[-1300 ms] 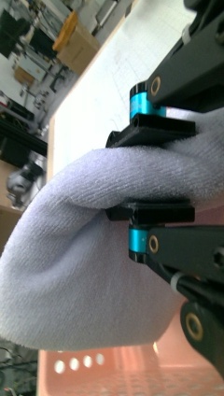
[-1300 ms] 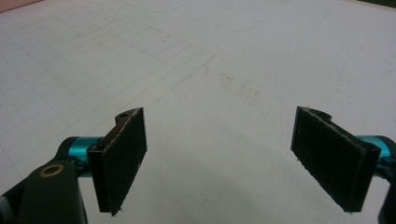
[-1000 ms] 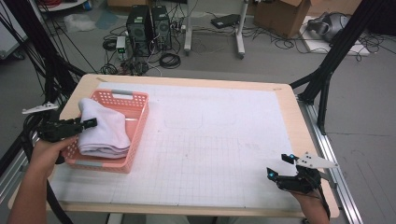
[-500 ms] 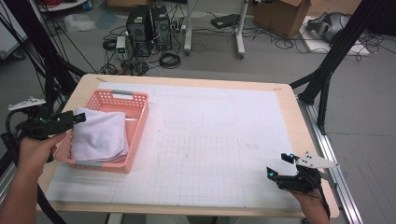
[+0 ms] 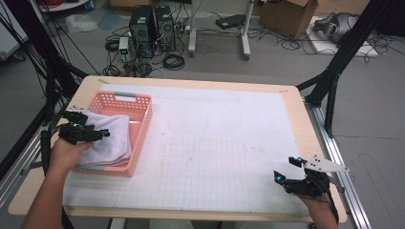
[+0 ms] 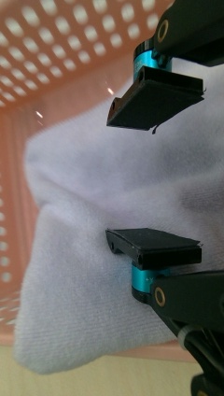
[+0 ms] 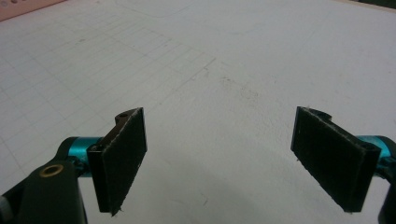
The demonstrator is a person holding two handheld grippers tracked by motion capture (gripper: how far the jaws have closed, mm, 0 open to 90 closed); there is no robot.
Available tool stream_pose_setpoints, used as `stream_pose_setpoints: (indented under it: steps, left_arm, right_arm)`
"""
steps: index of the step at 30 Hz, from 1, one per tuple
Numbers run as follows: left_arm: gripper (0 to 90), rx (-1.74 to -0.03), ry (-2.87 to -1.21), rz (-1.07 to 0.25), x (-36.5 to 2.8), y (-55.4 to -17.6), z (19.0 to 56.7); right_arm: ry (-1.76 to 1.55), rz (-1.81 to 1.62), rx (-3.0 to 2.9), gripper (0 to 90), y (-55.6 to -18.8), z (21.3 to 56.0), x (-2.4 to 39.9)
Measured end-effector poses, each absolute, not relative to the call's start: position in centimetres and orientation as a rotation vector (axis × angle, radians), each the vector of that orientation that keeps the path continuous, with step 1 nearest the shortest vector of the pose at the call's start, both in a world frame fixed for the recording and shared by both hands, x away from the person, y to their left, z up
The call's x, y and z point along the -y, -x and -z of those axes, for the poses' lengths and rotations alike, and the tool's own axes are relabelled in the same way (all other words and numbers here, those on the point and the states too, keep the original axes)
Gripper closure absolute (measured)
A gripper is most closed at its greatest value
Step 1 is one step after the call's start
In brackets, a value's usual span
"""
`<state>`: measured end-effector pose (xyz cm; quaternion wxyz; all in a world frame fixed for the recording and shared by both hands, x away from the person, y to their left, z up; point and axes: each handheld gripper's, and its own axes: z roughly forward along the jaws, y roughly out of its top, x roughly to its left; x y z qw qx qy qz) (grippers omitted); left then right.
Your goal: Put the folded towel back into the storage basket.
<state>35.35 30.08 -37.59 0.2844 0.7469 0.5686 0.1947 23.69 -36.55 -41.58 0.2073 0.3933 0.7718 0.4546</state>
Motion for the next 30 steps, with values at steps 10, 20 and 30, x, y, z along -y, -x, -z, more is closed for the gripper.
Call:
stream_pose_setpoints:
  steps: [10,20,30]
  left_arm:
    - [39.9,-1.626,-2.11,-0.406,-28.0,-37.8,39.2]
    - [42.5,-1.551,-2.074,-0.387,-27.0,-38.4,39.9]
    - [44.1,-1.453,-2.033,-0.449,-26.1,-38.7,40.4]
  right_arm:
    - [-1.097,-1.276,-2.151,17.0,-23.5,41.4,36.6]
    - [-1.092,-1.279,-2.14,17.0,-23.5,41.4,36.7]
    - [-1.102,-1.274,-2.145,17.0,-23.4,41.4,36.8]
